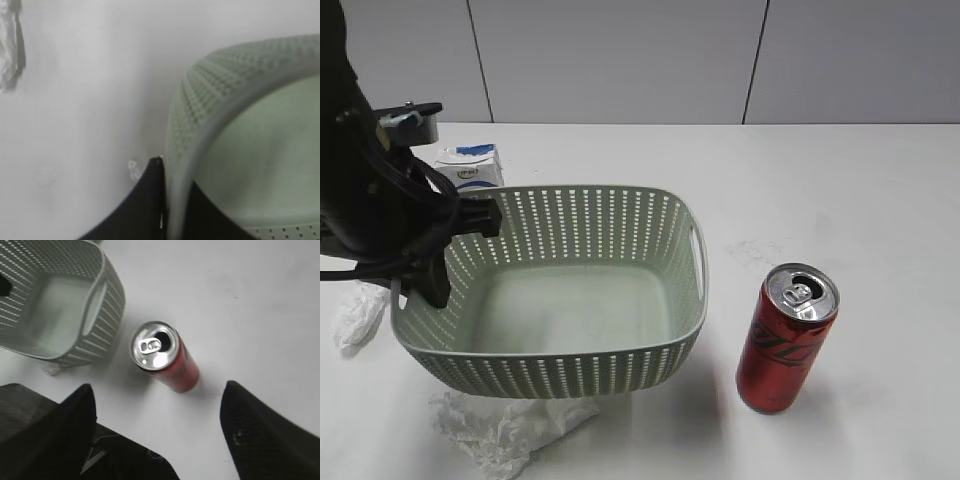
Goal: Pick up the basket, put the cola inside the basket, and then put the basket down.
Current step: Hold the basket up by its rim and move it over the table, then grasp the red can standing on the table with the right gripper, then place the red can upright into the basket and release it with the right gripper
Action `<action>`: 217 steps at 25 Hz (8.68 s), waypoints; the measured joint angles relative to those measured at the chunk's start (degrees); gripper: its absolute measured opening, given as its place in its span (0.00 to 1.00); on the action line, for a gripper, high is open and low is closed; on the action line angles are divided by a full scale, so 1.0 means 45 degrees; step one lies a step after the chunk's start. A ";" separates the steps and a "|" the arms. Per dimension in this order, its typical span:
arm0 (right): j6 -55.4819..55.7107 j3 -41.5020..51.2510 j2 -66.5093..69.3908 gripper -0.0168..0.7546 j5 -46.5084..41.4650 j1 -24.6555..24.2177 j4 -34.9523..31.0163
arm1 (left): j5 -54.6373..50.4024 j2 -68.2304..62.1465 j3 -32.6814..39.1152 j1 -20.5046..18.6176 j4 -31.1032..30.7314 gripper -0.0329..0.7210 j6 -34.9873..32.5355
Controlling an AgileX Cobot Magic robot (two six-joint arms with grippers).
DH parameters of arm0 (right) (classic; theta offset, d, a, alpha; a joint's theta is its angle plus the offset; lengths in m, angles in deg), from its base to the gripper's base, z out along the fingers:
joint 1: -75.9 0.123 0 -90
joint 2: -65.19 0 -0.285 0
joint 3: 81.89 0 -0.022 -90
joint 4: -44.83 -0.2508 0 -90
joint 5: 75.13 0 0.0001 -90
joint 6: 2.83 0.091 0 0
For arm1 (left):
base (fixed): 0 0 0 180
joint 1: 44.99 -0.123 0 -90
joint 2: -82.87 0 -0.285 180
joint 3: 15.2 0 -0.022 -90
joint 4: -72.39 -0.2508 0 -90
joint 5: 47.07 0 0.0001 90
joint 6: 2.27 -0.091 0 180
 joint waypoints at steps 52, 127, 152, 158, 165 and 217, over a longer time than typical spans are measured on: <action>0.0272 -0.5578 0.8599 0.76 -0.1776 0.4260 0.3720 | -0.0343 0.0000 0.0038 0.0000 -0.1066 0.04 0.0000; 0.2107 0.4133 -0.9196 0.87 0.0056 -0.1021 0.5051 | -0.0847 0.0017 0.0038 -0.0014 -0.0387 0.04 0.0000; 0.2151 -0.2988 0.4229 0.83 -0.2770 -0.0890 0.2791 | -0.0248 0.0017 0.0038 -0.0014 -0.0739 0.04 0.0000; 0.2219 -0.4317 0.6495 0.83 -0.2958 0.1467 0.3137 | -0.0003 0.0017 0.0038 -0.0014 -0.0739 0.04 0.0000; 0.3773 -0.4471 0.8114 0.83 -0.2123 0.5026 0.4986 | 0.0010 0.0017 0.0038 -0.0014 -0.0739 0.04 0.0000; 0.3773 -0.9857 1.0023 0.66 -0.3152 0.5407 0.5478 | 0.0037 0.0017 0.0038 -0.0014 -0.0535 0.04 0.0000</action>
